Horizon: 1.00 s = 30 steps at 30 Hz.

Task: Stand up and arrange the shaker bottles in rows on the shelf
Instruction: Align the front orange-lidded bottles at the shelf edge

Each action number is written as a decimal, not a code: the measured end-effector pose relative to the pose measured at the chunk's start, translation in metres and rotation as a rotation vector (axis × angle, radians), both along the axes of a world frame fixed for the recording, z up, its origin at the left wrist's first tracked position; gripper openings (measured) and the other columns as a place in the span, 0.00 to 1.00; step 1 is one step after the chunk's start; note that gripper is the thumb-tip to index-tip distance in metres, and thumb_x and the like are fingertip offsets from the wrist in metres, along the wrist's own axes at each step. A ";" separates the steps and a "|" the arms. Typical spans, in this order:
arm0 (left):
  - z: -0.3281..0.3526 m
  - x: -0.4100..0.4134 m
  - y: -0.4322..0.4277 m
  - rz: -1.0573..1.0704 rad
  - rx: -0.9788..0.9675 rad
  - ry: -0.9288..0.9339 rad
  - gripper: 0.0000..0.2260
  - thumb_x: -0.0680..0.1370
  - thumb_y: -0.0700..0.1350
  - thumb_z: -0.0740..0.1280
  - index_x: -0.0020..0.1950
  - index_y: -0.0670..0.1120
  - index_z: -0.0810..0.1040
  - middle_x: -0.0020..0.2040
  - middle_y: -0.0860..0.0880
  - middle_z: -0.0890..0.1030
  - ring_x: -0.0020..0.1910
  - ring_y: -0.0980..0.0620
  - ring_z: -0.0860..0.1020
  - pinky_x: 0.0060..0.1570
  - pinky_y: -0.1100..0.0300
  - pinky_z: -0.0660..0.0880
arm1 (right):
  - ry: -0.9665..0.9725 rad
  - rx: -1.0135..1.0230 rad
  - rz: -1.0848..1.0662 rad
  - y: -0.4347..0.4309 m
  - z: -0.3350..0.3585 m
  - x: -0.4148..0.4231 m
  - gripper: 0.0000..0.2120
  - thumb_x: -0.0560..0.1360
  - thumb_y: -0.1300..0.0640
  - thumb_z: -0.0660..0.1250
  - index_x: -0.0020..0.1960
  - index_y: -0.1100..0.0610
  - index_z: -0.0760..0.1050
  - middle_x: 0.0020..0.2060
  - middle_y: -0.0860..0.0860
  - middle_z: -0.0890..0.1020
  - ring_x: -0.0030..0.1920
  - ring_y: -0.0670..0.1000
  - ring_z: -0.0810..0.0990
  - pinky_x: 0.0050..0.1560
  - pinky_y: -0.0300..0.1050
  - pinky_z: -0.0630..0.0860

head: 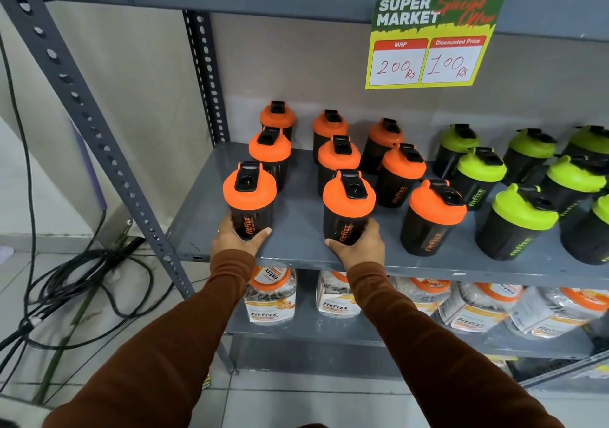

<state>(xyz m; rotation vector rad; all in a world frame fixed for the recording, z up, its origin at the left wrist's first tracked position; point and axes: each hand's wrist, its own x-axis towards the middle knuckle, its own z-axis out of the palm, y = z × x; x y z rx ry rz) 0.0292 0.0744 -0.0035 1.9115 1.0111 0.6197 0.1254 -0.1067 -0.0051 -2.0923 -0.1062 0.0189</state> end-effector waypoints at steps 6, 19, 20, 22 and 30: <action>-0.001 0.000 0.000 -0.004 -0.012 0.004 0.32 0.64 0.55 0.75 0.63 0.46 0.69 0.59 0.41 0.79 0.56 0.37 0.76 0.57 0.41 0.73 | 0.001 0.002 0.005 0.000 0.000 0.000 0.36 0.61 0.55 0.80 0.63 0.57 0.65 0.61 0.57 0.77 0.61 0.59 0.76 0.63 0.54 0.72; -0.001 0.000 -0.002 0.001 0.001 0.007 0.31 0.64 0.55 0.75 0.62 0.45 0.69 0.59 0.41 0.79 0.56 0.36 0.76 0.56 0.41 0.73 | -0.019 -0.004 0.003 -0.001 -0.001 0.000 0.37 0.60 0.54 0.80 0.63 0.58 0.66 0.60 0.57 0.77 0.61 0.59 0.76 0.63 0.53 0.72; -0.001 0.000 -0.002 0.003 -0.002 0.011 0.31 0.64 0.55 0.75 0.62 0.45 0.69 0.59 0.41 0.79 0.56 0.36 0.76 0.56 0.41 0.73 | -0.019 -0.004 0.004 -0.001 -0.001 0.000 0.36 0.60 0.54 0.80 0.63 0.58 0.66 0.60 0.57 0.78 0.61 0.59 0.76 0.62 0.53 0.73; -0.001 0.001 -0.001 0.000 -0.012 0.022 0.31 0.64 0.55 0.75 0.62 0.45 0.69 0.59 0.41 0.79 0.56 0.36 0.76 0.56 0.41 0.73 | -0.025 -0.012 0.008 -0.001 -0.001 -0.001 0.36 0.61 0.55 0.80 0.63 0.58 0.66 0.60 0.58 0.78 0.61 0.59 0.76 0.63 0.53 0.72; -0.006 0.001 0.001 -0.006 0.008 0.022 0.32 0.63 0.57 0.74 0.62 0.46 0.69 0.58 0.41 0.79 0.55 0.36 0.76 0.55 0.40 0.74 | -0.034 -0.015 0.011 0.000 0.000 0.000 0.37 0.61 0.56 0.80 0.64 0.59 0.66 0.61 0.58 0.77 0.62 0.59 0.75 0.64 0.53 0.71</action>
